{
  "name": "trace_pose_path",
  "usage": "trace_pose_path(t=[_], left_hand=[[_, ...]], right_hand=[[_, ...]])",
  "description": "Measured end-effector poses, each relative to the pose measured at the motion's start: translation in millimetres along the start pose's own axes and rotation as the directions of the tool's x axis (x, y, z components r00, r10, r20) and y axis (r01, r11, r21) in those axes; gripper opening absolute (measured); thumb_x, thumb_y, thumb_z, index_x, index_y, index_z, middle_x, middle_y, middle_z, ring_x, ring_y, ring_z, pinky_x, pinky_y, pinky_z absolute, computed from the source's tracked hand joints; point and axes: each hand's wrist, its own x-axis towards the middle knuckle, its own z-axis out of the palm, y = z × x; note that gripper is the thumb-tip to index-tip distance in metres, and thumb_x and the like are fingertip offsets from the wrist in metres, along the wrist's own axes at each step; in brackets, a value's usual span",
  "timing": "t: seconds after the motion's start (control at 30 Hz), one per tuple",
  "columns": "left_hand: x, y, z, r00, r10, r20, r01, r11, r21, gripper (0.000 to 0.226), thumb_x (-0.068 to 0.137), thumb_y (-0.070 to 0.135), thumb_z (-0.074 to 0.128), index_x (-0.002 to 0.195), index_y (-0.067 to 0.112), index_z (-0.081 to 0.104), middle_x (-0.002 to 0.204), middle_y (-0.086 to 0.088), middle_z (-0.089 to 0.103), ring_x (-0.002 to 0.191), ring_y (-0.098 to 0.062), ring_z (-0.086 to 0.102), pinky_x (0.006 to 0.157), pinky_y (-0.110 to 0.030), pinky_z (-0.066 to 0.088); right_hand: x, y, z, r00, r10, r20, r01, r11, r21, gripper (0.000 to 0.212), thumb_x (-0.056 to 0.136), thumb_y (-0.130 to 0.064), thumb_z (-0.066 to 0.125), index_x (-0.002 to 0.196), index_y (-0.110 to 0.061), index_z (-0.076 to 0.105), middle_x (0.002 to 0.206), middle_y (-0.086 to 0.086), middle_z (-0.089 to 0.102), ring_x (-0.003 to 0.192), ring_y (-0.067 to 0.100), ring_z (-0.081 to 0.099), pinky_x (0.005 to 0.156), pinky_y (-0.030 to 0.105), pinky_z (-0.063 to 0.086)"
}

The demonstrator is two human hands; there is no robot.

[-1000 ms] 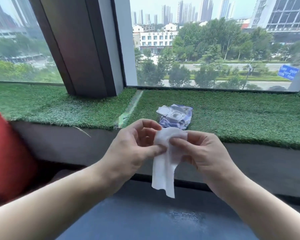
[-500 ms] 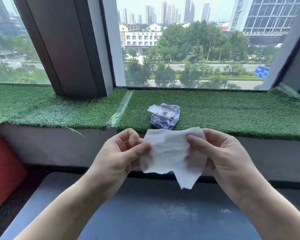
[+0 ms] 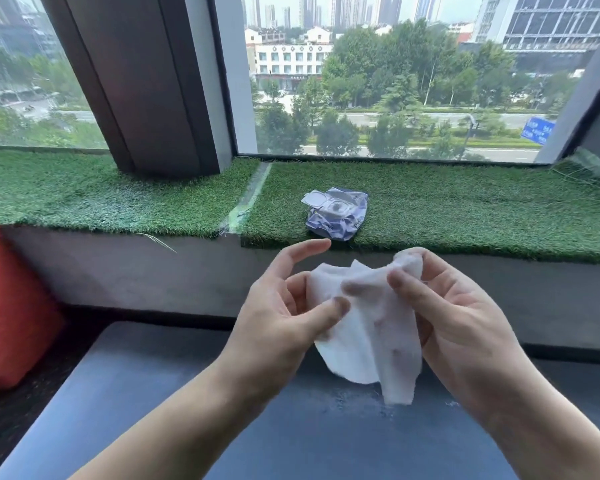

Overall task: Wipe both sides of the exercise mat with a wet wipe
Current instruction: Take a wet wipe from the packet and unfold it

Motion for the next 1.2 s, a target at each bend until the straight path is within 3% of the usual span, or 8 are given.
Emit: trace_pose_path(t=[0.17,0.3,0.53,0.67,0.77,0.87,1.0,1.2], left_hand=[[-0.1,-2.3,-5.1,0.998,0.06,0.012,-0.061,0.992,0.11,0.024,0.092,0.011,0.059,0.11,0.022,0.069,0.098,-0.021,0.069,0.083,-0.021,0.065,0.077,-0.039,0.053],[-0.4,-8.2,-8.3,1.0,0.017,0.009,-0.018,0.997,0.078,0.021,0.097,0.017,0.056,0.107,0.012,0.074,0.098,-0.01,0.073,0.088,-0.017,0.064,0.078,-0.032,0.05],[3.5,-11.5,2.8,0.984,-0.177,-0.03,0.141,0.865,-0.481,0.035,0.1,0.02,0.047,0.125,0.004,0.065,0.127,-0.022,0.066,0.12,-0.037,0.062,0.104,-0.047,0.048],[-0.7,-15.1,7.8,0.984,-0.162,0.077,0.179,0.916,-0.358,0.051,0.09,0.017,0.07,0.139,0.015,0.052,0.13,-0.02,0.065,0.12,-0.033,0.063,0.104,-0.047,0.048],[4.0,-18.7,4.3,0.981,-0.189,-0.044,0.165,0.931,-0.327,0.037,0.095,0.004,0.062,0.13,0.012,0.061,0.124,-0.028,0.065,0.108,-0.034,0.065,0.103,-0.047,0.047],[7.4,-23.3,-4.7,0.946,-0.302,-0.114,0.23,0.878,-0.42,0.027,0.101,0.009,0.053,0.125,0.008,0.065,0.122,-0.025,0.067,0.102,-0.027,0.067,0.096,-0.042,0.053],[9.4,-19.8,-17.8,0.895,-0.437,0.082,0.404,0.721,-0.564,0.036,0.102,0.024,0.051,0.132,0.007,0.064,0.134,-0.014,0.063,0.118,-0.024,0.064,0.1,-0.041,0.053],[7.5,-23.7,-20.3,0.997,-0.069,-0.035,0.056,0.957,-0.284,0.057,0.089,-0.001,0.068,0.132,0.027,0.046,0.11,-0.025,0.068,0.093,-0.031,0.068,0.082,-0.04,0.058]], right_hand=[[-1.6,3.1,-0.3,0.996,-0.064,-0.059,0.058,0.994,-0.092,0.03,0.091,-0.03,0.067,0.103,-0.003,0.062,0.111,0.027,0.075,0.101,0.033,0.074,0.082,0.033,0.061],[-3.8,-0.4,1.5,0.986,-0.148,-0.076,0.131,0.972,-0.193,0.033,0.097,-0.02,0.061,0.109,0.009,0.054,0.1,0.023,0.078,0.094,0.026,0.077,0.079,0.024,0.059],[-3.8,0.6,9.6,0.98,-0.163,-0.115,0.136,0.968,-0.21,0.022,0.096,-0.018,0.061,0.103,0.001,0.053,0.094,0.021,0.079,0.079,0.037,0.079,0.064,0.04,0.065],[-2.3,7.1,13.6,0.977,-0.177,-0.118,0.154,0.972,-0.179,0.019,0.096,-0.013,0.062,0.103,0.004,0.056,0.087,0.023,0.077,0.074,0.028,0.076,0.063,0.028,0.06],[-2.2,6.2,11.9,0.964,-0.197,-0.178,0.172,0.974,-0.147,0.02,0.091,-0.023,0.067,0.098,-0.006,0.06,0.083,0.023,0.075,0.067,0.027,0.073,0.061,0.03,0.061],[-1.3,0.7,8.0,0.944,-0.24,-0.226,0.205,0.964,-0.167,0.014,0.093,-0.024,0.066,0.095,-0.012,0.059,0.083,0.021,0.076,0.058,0.027,0.07,0.051,0.029,0.057],[2.1,1.9,-3.2,0.927,-0.215,-0.308,0.175,0.973,-0.151,0.022,0.09,-0.021,0.07,0.103,-0.023,0.052,0.081,0.009,0.076,0.059,0.019,0.069,0.049,0.029,0.056],[7.0,8.8,-17.1,0.959,-0.141,-0.245,0.11,0.984,-0.139,0.029,0.086,-0.02,0.081,0.087,-0.024,0.052,0.083,0.005,0.073,0.064,0.019,0.066,0.054,0.032,0.055]])
